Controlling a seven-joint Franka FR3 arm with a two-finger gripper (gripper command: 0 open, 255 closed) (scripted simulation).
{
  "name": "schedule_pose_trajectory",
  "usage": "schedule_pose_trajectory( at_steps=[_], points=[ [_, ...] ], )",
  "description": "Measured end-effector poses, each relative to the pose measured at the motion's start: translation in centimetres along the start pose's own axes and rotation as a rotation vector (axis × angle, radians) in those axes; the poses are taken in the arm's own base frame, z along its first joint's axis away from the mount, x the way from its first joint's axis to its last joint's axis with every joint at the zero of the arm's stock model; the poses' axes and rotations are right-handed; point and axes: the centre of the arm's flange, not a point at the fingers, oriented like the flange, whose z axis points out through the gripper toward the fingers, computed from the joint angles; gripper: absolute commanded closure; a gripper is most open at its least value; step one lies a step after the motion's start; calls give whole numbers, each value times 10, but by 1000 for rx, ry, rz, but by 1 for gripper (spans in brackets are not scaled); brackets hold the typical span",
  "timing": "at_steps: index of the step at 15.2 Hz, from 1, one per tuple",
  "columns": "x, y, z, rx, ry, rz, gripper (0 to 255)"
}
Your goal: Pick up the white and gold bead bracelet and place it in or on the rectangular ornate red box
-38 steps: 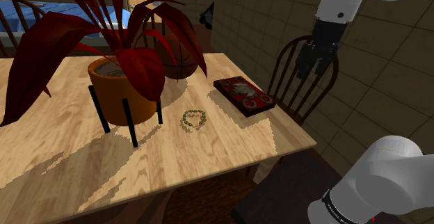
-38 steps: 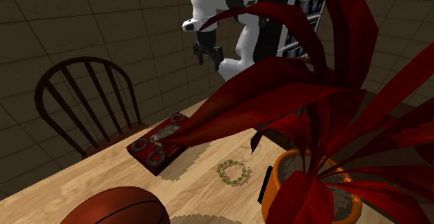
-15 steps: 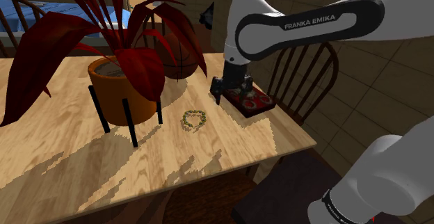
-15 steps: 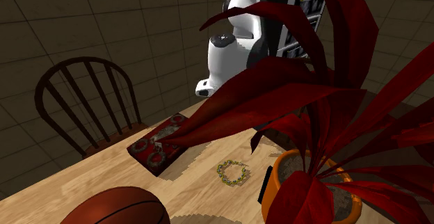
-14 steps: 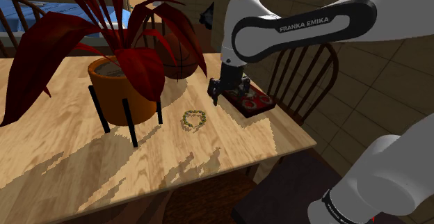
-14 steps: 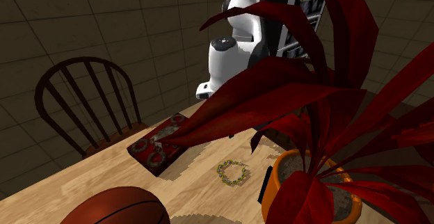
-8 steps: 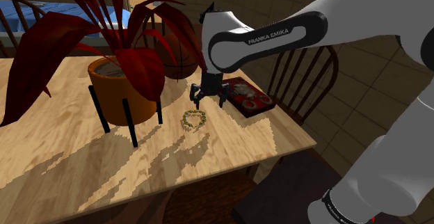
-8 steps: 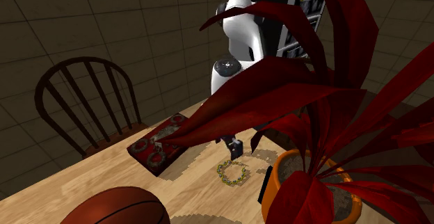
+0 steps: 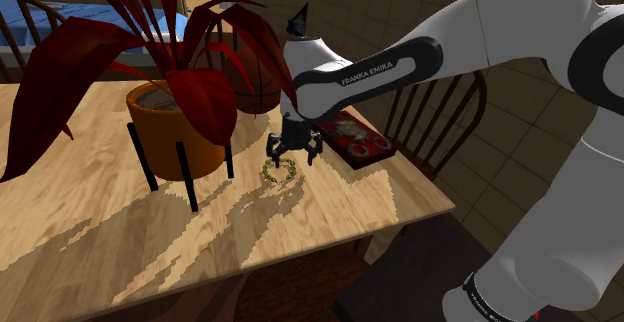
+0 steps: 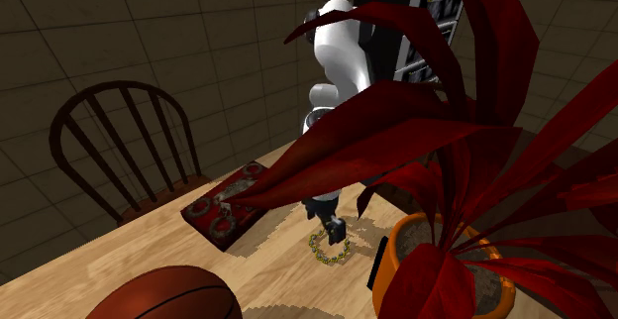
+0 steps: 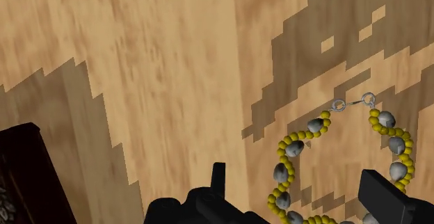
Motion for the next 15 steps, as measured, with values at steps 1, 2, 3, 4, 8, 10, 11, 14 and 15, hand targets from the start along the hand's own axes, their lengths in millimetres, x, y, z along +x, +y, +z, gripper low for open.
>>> schedule_pose_trajectory(
  at_steps=[1, 2, 3, 4, 8, 10, 11, 14, 15],
  points=[
    [0, 1, 3, 0, 0, 0, 0],
    [0, 1, 5, 0, 0, 0, 0],
    [0, 1, 5, 0, 0, 0, 0],
    [1, 1, 6, 0, 0, 0, 0],
    [1, 1, 6, 0, 0, 0, 255],
    [1, 1, 6, 0, 1, 0, 255],
    [0, 1, 5, 2, 2, -1, 255],
    [1, 1, 5, 2, 2, -1, 255],
    [1, 1, 5, 2, 2, -1, 255]
  ],
)
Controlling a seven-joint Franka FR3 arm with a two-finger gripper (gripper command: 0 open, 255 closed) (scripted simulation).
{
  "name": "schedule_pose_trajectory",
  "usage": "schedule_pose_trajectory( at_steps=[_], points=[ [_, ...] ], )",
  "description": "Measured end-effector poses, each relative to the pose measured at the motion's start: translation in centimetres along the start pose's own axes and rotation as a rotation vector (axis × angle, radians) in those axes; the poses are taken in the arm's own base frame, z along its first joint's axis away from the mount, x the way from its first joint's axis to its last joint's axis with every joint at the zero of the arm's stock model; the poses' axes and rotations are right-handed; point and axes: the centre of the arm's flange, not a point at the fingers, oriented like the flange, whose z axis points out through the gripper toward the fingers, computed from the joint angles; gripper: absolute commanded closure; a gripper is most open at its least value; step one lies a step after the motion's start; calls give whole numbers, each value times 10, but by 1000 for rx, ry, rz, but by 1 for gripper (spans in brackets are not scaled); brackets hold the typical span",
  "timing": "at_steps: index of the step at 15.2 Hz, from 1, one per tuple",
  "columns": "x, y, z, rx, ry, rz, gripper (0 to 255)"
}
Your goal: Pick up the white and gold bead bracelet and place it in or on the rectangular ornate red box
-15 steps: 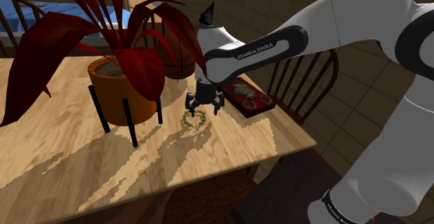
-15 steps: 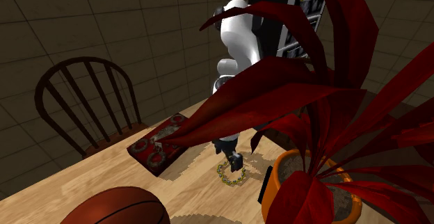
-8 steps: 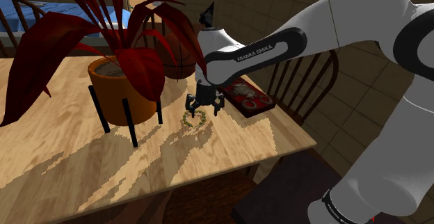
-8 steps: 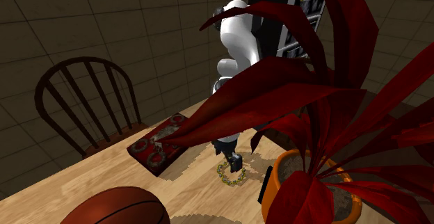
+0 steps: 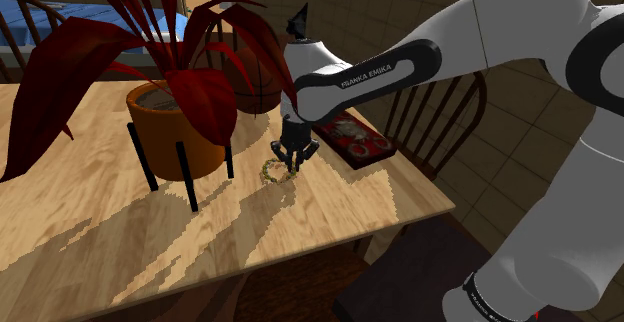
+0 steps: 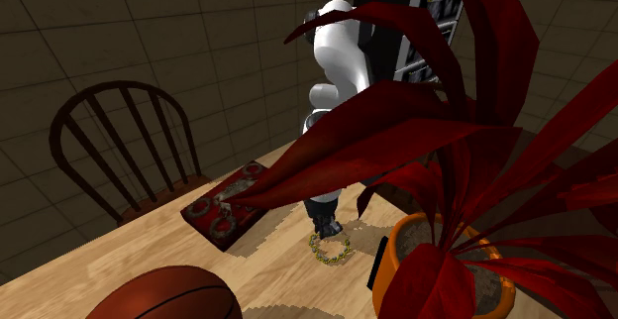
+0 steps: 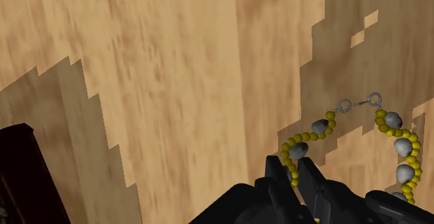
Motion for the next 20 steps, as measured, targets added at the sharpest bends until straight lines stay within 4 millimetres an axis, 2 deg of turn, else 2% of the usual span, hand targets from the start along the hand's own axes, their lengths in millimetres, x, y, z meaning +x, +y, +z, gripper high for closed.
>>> schedule_pose_trajectory(
  at_steps=[5, 20],
  points=[
    [0, 0, -6, -1, -1, 1, 255],
    [-2, 1, -83, -2, -2, 1, 255]
  ],
)
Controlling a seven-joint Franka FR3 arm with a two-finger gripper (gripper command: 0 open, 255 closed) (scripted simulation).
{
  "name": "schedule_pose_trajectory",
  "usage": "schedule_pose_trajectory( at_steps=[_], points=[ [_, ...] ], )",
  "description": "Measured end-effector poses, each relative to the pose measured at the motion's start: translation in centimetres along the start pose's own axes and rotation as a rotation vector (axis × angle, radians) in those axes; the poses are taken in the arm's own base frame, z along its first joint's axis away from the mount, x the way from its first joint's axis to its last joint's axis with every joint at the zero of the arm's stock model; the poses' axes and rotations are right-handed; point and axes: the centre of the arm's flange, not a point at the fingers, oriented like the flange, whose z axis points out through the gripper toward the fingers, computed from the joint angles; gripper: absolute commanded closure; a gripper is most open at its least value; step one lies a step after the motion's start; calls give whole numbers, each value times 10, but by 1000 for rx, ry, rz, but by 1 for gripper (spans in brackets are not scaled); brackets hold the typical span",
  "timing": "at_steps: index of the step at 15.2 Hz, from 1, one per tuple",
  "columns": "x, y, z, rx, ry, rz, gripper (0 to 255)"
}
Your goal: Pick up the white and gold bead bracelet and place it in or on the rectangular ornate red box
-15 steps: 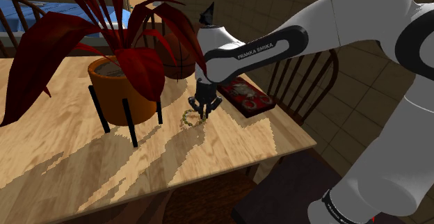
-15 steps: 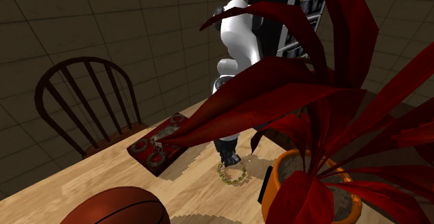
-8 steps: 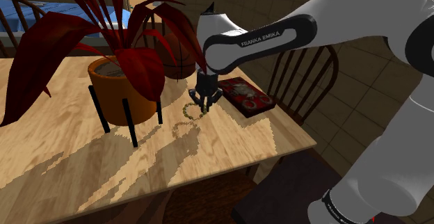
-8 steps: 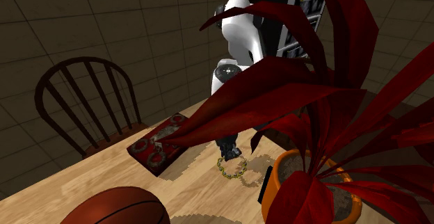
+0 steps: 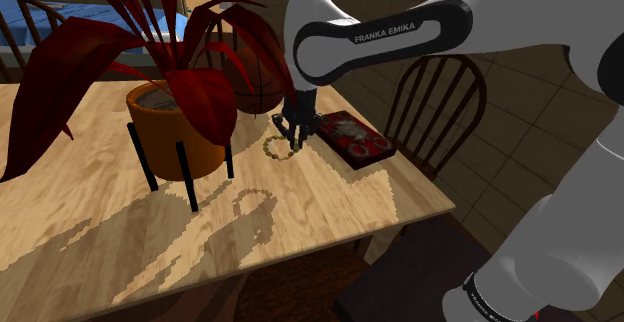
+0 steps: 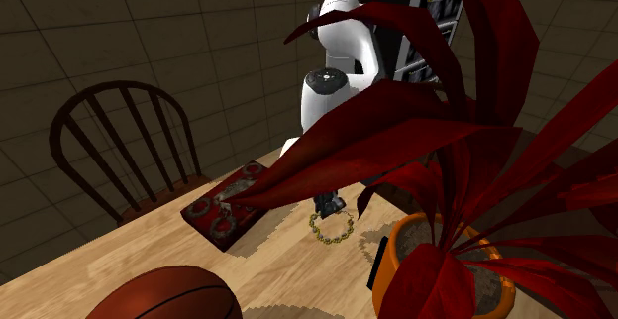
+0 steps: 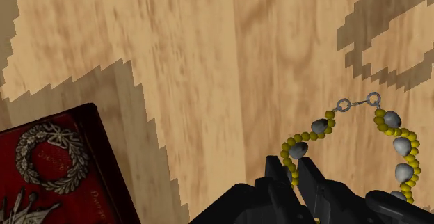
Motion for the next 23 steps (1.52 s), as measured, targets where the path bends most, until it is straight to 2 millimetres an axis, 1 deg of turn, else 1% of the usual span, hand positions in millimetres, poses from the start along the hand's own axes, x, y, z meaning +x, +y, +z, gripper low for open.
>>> schedule_pose_trajectory(
  at_steps=[6, 7, 9, 16, 20, 21, 23],
  points=[
    [1, 0, -31, 0, 0, 0, 255],
    [4, 5, -33, 0, 0, 0, 255],
    [15, 25, -39, 0, 0, 1, 255],
    [55, 105, -38, -1, 0, 1, 255],
    [80, 150, -42, 0, 0, 2, 255],
    [84, 165, -45, 0, 0, 2, 255],
    [96, 187, -45, 0, 0, 2, 255]
  ],
)
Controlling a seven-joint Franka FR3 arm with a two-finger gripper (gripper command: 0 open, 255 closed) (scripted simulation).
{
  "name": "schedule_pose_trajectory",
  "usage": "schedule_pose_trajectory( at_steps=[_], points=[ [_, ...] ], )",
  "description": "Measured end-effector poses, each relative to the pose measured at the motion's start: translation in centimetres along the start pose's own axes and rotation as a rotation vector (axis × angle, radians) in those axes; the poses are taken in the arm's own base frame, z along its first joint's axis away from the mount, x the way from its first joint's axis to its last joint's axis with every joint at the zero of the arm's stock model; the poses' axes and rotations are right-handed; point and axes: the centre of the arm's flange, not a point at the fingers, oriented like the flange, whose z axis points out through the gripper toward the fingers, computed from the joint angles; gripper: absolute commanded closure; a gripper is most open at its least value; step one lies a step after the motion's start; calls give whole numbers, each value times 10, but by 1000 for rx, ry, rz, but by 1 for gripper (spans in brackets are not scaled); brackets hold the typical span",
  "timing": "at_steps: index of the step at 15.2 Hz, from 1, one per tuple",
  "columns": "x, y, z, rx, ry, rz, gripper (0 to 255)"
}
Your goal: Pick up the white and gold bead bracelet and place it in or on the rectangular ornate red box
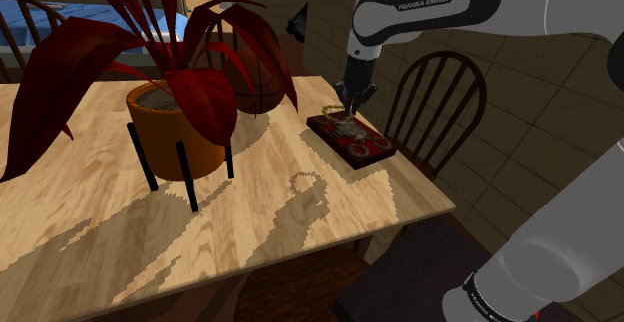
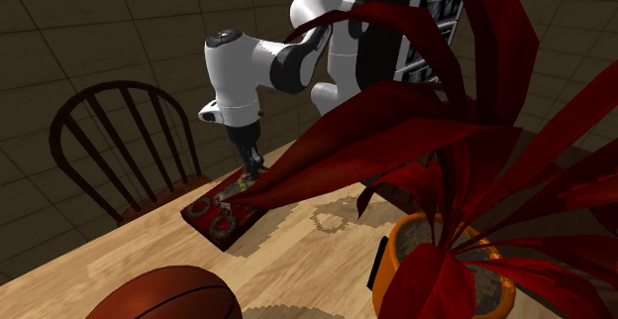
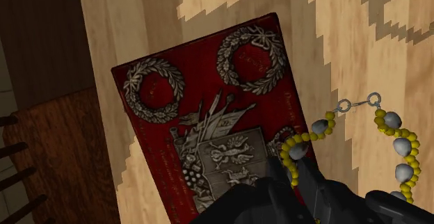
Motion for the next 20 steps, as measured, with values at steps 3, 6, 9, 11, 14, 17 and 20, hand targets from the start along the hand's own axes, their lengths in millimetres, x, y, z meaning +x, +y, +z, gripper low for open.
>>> schedule_pose_trajectory(
  at_steps=[3, 6, 9, 11, 14, 17, 20],
  points=[
    [20, 35, -1, 0, 0, 0, 255],
    [35, 68, -3, 0, 0, 0, 255],
    [42, 79, 7, 0, 0, -1, 255],
    [43, 80, 19, 0, 0, -1, 255],
    [44, 80, 34, 0, 0, -2, 255],
    [44, 80, 50, 0, -1, -2, 255],
    [44, 80, 67, 0, 0, -2, 255]
  ],
)
